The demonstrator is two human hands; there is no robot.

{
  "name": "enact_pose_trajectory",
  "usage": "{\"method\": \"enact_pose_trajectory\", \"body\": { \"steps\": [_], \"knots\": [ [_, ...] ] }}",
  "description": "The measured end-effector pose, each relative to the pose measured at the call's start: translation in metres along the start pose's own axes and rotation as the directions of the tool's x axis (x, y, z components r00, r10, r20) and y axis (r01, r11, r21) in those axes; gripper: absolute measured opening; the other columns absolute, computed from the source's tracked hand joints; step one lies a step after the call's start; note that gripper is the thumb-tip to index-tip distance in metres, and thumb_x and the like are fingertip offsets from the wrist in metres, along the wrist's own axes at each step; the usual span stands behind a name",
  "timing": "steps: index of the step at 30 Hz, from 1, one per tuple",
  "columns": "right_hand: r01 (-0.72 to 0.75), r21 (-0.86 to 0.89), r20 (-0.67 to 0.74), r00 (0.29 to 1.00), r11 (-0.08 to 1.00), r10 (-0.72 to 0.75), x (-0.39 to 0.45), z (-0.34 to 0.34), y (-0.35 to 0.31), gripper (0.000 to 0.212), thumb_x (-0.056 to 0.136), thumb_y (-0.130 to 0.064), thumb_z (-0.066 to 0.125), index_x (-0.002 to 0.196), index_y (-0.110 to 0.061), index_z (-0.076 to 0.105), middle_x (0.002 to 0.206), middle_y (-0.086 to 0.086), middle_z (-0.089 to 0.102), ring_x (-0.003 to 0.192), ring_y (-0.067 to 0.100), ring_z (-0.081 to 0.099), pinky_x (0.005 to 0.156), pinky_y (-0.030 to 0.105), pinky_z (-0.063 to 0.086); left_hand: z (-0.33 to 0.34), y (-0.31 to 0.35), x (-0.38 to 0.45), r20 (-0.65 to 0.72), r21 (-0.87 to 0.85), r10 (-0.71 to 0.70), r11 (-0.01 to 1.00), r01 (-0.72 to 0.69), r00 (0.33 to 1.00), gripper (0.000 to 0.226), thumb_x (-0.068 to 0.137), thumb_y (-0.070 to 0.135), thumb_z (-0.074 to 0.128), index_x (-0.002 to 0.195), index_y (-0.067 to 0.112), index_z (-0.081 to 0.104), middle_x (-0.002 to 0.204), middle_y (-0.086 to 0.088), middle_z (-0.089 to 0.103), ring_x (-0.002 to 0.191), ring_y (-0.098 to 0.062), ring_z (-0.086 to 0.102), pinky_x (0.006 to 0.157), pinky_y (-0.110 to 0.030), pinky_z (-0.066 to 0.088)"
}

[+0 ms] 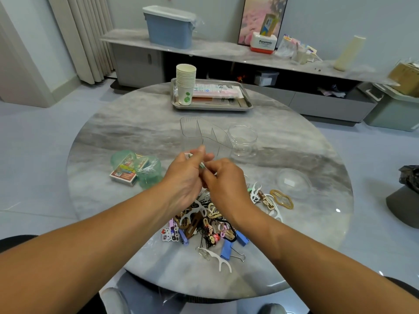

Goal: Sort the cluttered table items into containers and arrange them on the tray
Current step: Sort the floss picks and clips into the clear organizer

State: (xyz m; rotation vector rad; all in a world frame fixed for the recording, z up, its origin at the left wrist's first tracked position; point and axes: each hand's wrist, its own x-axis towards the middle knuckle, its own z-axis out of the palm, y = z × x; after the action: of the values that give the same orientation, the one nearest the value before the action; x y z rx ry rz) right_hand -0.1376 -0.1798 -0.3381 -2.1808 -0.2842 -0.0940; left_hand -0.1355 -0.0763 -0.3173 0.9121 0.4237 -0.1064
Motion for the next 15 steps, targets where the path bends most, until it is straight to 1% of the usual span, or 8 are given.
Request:
{"method": "enact_pose_trajectory", "body": {
  "steps": [2,3,5,7,9,12,13,15],
  "knots": [
    [0.025,-0.121,0.023,0.999,0.992,-0.022,0.0,0.0,0.002,0.024,0.102,-0.032,0.057,0.086,-0.023,0.074,0.084,-0.008,0.057,0.069,0.008,0.056,0.059,0.03,0.039,0.0,-0.001,0.002,-0.045,-0.012,-0.021,1.0,0.02,0.999,0.021,0.107,0.02,0.049,0.118,0.003,0.049,0.116,-0.021,0.067,0.091,-0.028,0.068,0.094,-0.05,0.057],
    [0.03,-0.199,0.024,0.999,0.98,-0.026,0.0,-0.001,0.003,0.024,0.102,-0.037,0.056,0.09,-0.026,0.074,0.085,-0.01,0.055,0.071,0.008,0.055,0.06,0.031,0.039,0.001,0.001,0.002,-0.058,-0.046,-0.038,0.998,0.035,0.998,0.026,0.108,0.021,0.047,0.123,-0.001,0.047,0.116,-0.022,0.067,0.083,-0.025,0.068,0.077,-0.043,0.063],
    [0.048,-0.327,0.022,0.999,0.944,-0.044,0.0,-0.002,0.004,0.024,0.102,-0.045,0.055,0.098,-0.032,0.074,0.086,-0.011,0.053,0.073,0.009,0.054,0.063,0.032,0.037,0.001,0.004,0.001,-0.078,-0.138,-0.078,0.988,0.067,0.994,0.032,0.108,0.022,0.045,0.13,-0.002,0.043,0.117,-0.023,0.065,0.071,-0.022,0.066,0.048,-0.028,0.056],
    [0.069,-0.315,0.028,0.998,0.947,-0.064,0.002,-0.005,0.002,0.023,0.101,-0.047,0.056,0.103,-0.034,0.075,0.085,-0.012,0.055,0.073,0.006,0.054,0.061,0.032,0.039,0.0,0.007,0.002,-0.075,-0.217,-0.114,0.971,0.096,0.991,0.034,0.109,0.023,0.043,0.134,0.0,0.041,0.122,-0.025,0.063,0.076,-0.025,0.067,0.044,-0.027,0.054],
    [0.043,-0.084,0.019,0.999,0.996,-0.042,0.004,-0.007,0.001,0.019,0.099,-0.04,0.062,0.107,-0.033,0.077,0.084,-0.012,0.064,0.076,0.004,0.061,0.066,0.029,0.049,-0.001,0.012,0.002,-0.054,-0.275,-0.143,0.954,0.123,0.988,0.033,0.109,0.025,0.042,0.132,0.002,0.041,0.127,-0.025,0.062,0.093,-0.031,0.07,0.054,-0.038,0.062],
    [-0.054,0.311,0.011,0.999,0.949,0.054,0.006,-0.01,-0.001,0.011,0.095,-0.028,0.071,0.101,-0.028,0.08,0.077,-0.003,0.074,0.071,0.006,0.067,0.073,0.028,0.059,-0.001,0.021,0.001,-0.017,-0.311,-0.165,0.938,0.151,0.986,0.037,0.109,0.028,0.038,0.14,0.007,0.035,0.13,-0.023,0.062,0.117,-0.035,0.066,0.086,-0.051,0.059],
    [-0.079,0.388,0.011,0.997,0.918,0.082,0.007,-0.01,-0.002,0.01,0.094,-0.025,0.073,0.1,-0.026,0.081,0.077,0.0,0.076,0.071,0.009,0.069,0.074,0.028,0.06,0.0,0.023,0.0,-0.005,-0.297,-0.159,0.943,0.15,0.987,0.04,0.11,0.029,0.037,0.144,0.009,0.032,0.13,-0.022,0.062,0.117,-0.036,0.066,0.091,-0.051,0.057],
    [-0.125,0.513,0.011,0.99,0.849,0.139,0.009,-0.009,-0.004,0.009,0.092,-0.018,0.075,0.098,-0.019,0.081,0.083,0.004,0.078,0.076,0.014,0.073,0.075,0.028,0.06,0.0,0.024,-0.001,0.014,-0.23,-0.152,0.961,0.151,0.988,0.045,0.11,0.032,0.036,0.148,0.01,0.031,0.13,-0.02,0.064,0.103,-0.033,0.071,0.085,-0.044,0.059]
  ]
}}
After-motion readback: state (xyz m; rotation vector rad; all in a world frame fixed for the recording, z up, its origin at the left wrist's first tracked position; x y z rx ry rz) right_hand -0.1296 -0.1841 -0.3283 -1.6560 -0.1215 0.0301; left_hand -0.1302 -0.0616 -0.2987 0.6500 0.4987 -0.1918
